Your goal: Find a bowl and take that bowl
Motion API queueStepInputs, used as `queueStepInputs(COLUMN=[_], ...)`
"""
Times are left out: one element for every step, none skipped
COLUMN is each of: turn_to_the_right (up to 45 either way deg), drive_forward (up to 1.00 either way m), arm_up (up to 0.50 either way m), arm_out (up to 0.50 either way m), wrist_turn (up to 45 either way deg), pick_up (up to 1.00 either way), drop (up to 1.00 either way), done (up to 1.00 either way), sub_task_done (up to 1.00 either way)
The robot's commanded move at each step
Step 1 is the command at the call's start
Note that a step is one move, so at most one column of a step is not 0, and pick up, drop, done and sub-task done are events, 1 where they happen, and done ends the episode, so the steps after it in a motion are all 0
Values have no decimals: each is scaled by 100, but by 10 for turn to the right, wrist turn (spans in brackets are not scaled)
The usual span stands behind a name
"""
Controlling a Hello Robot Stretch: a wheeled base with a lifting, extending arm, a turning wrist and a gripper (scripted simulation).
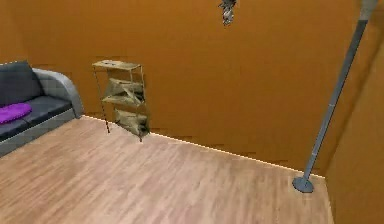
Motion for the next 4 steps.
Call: queueStepInputs(turn_to_the_right=[0, -450, -420, 0], drive_forward=[35, 0, 0, 85], arm_up=[0, 0, 0, 0], arm_out=[0, 0, 0, 0], wrist_turn=[0, 0, 0, 0], pick_up=[0, 0, 0, 0], drop=[0, 0, 0, 0], done=[0, 0, 0, 0], sub_task_done=[0, 0, 0, 0])
